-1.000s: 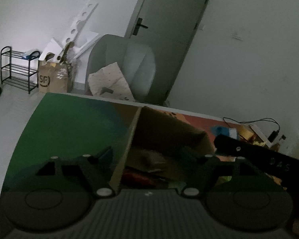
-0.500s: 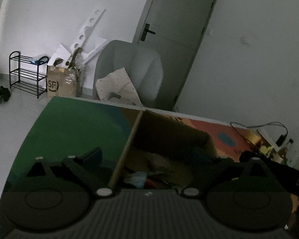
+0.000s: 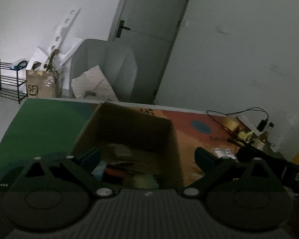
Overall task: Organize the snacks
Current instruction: 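Move both tools back from the box to the snack pile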
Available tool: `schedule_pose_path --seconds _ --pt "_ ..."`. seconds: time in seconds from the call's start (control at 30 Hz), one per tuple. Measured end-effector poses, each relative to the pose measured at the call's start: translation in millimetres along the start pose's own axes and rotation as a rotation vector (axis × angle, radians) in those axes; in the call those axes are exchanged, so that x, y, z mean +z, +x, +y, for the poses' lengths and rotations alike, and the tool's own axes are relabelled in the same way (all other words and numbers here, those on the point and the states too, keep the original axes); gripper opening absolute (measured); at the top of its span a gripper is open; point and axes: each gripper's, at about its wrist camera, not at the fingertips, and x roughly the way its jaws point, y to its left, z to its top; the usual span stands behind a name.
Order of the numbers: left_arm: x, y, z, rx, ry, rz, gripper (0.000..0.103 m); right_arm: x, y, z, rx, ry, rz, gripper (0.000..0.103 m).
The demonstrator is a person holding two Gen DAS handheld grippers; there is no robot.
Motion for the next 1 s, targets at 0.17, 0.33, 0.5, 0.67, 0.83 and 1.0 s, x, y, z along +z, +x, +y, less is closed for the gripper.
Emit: schedule_pose_path --seconds 0.17,0.33,0.5,0.67,0.83,1.0 --pt "-5 -1 -15 -0.036 0.024 0.007 0.1 -1 -12 -13 -0.028 0.015 -0.007 0.103" --pt "-8 2 -30 -0.071 0.049 0.021 0.1 -3 -22 -27 -0.063 0.028 -0.011 0.103" --pt "-15 8 -43 -0.103 0.06 0.039 0.1 -5 -31 -45 -0.078 0.068 0.003 0.103" --pt "-21 14 -60 -0.139 0.084 0.056 0.1 -7 -39 -61 -0.124 0.086 0.0 0.103" --pt "-27 17 -72 -0.17 0.098 0.067 0.1 -9 -43 -78 -0.155 0.104 0.01 0.103" --pt "-31 22 -82 -0.196 0.112 0.08 0.1 -14 -46 -92 -0.175 0.124 0.021 0.103"
